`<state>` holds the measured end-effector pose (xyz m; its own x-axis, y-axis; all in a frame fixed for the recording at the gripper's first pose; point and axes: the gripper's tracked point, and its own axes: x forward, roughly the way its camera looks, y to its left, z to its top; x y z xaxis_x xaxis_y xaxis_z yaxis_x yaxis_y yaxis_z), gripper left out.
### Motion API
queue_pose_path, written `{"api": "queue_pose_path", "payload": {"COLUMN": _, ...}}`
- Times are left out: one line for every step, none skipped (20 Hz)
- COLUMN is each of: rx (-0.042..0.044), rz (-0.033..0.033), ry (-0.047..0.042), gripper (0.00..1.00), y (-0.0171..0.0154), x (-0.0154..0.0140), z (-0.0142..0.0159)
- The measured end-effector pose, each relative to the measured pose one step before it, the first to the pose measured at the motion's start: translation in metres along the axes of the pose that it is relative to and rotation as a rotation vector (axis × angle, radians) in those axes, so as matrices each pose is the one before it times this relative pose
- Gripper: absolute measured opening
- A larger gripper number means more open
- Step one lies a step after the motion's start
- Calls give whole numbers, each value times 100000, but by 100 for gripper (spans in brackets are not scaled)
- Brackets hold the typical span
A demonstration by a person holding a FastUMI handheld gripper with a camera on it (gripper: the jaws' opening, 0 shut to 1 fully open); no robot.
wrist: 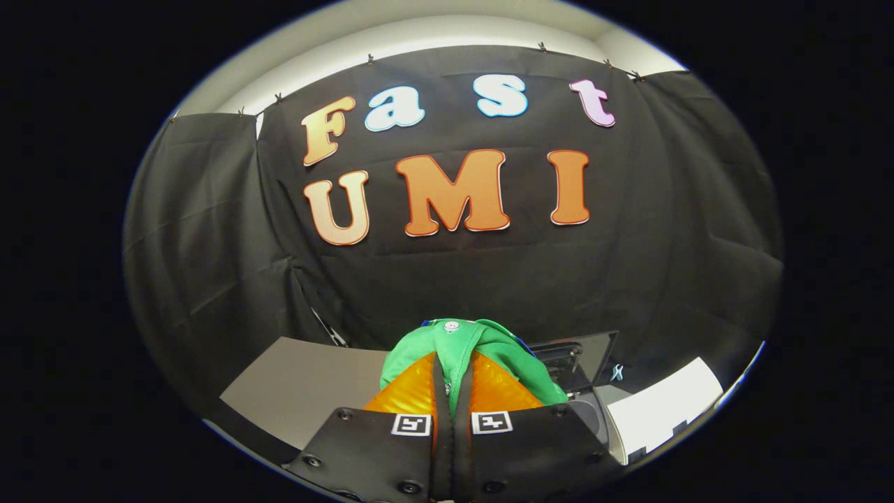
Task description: Put the clothes into the washing machine and then close the washing machine lid.
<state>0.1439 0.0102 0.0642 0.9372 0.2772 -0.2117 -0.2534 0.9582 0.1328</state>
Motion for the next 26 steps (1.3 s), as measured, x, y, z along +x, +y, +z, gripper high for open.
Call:
{"api": "queue_pose_path", "payload": {"rx": 356, "rz": 12, "ry": 632, "gripper": 8, "y": -1184, "x": 51, "z": -317}}
{"api": "queue_pose_path", "payload": {"rx": 358, "rz": -146, "ry": 754, "gripper": 8, "y": -1200, "x": 147, "z": -359}}
{"api": "queue_pose_path", "payload": {"rx": 224, "rz": 83, "ry": 867, "gripper": 8, "y": -1140, "x": 185, "z": -405}}
{"api": "queue_pose_path", "payload": {"rx": 210, "rz": -45, "ry": 1014, "gripper": 8, "y": -984, "x": 177, "z": -594}}
{"api": "queue_pose_path", "payload": {"rx": 81, "rz": 97, "ry": 1100, "gripper": 8, "y": -921, "x": 227, "z": -604}}
{"api": "queue_pose_path", "payload": {"rx": 33, "rz": -54, "ry": 1159, "gripper": 8, "y": -842, "x": 332, "z": -793}}
{"api": "queue_pose_path", "payload": {"rx": 37, "rz": 12, "ry": 1166, "gripper": 8, "y": -905, "x": 424, "z": -737}}
{"api": "queue_pose_path", "payload": {"rx": -58, "rz": 7, "ry": 1455, "gripper": 8, "y": -764, "x": 330, "z": -763}}
{"api": "queue_pose_path", "payload": {"rx": -184, "rz": 296, "ry": 1805, "gripper": 8, "y": -768, "x": 506, "z": -1008}}
{"api": "queue_pose_path", "payload": {"rx": -298, "rz": 316, "ry": 1722, "gripper": 8, "y": -625, "x": 516, "z": -947}}
{"api": "queue_pose_path", "payload": {"rx": -306, "rz": 263, "ry": 1831, "gripper": 8, "y": -534, "x": 541, "z": -1028}}
{"api": "queue_pose_path", "payload": {"rx": -475, "rz": 336, "ry": 2005, "gripper": 8, "y": -416, "x": 648, "z": -1060}}
{"api": "queue_pose_path", "payload": {"rx": -600, "rz": 216, "ry": 1926, "gripper": 8, "y": -293, "x": 686, "z": -1022}}
{"api": "queue_pose_path", "payload": {"rx": -734, "rz": 116, "ry": 2118, "gripper": 8, "y": -388, "x": 694, "z": -987}}
{"api": "queue_pose_path", "payload": {"rx": -467, "rz": 389, "ry": 1979, "gripper": 8, "y": -289, "x": 699, "z": -1013}}
{"api": "queue_pose_path", "payload": {"rx": -242, "rz": 239, "ry": 2033, "gripper": 8, "y": -217, "x": 684, "z": -837}}
{"api": "queue_pose_path", "payload": {"rx": -227, "rz": 128, "ry": 2337, "gripper": 8, "y": -228, "x": 691, "z": -922}}
{"api": "queue_pose_path", "payload": {"rx": -260, "rz": 84, "ry": 2106, "gripper": 8, "y": -309, "x": 678, "z": -942}}
{"api": "queue_pose_path", "payload": {"rx": -190, "rz": 111, "ry": 1648, "gripper": 8, "y": -221, "x": 658, "z": -726}}
{"api": "queue_pose_path", "payload": {"rx": -360, "rz": 30, "ry": 1353, "gripper": 8, "y": -231, "x": 653, "z": -605}}
{"api": "queue_pose_path", "payload": {"rx": -337, "rz": 27, "ry": 1184, "gripper": 8, "y": -470, "x": 756, "z": -437}}
{"api": "queue_pose_path", "payload": {"rx": -188, "rz": 281, "ry": 1311, "gripper": 8, "y": -326, "x": 936, "z": -705}}
{"api": "queue_pose_path", "payload": {"rx": 115, "rz": 77, "ry": 1465, "gripper": 8, "y": -264, "x": 876, "z": -642}}
{"api": "queue_pose_path", "payload": {"rx": 88, "rz": -16, "ry": 1173, "gripper": 8, "y": -284, "x": 532, "z": -617}}
{"api": "queue_pose_path", "payload": {"rx": -23, "rz": -157, "ry": 1012, "gripper": 8, "y": -237, "x": 665, "z": -504}}
{"api": "queue_pose_path", "payload": {"rx": -60, "rz": -266, "ry": 930, "gripper": 8, "y": -232, "x": 697, "z": -564}}
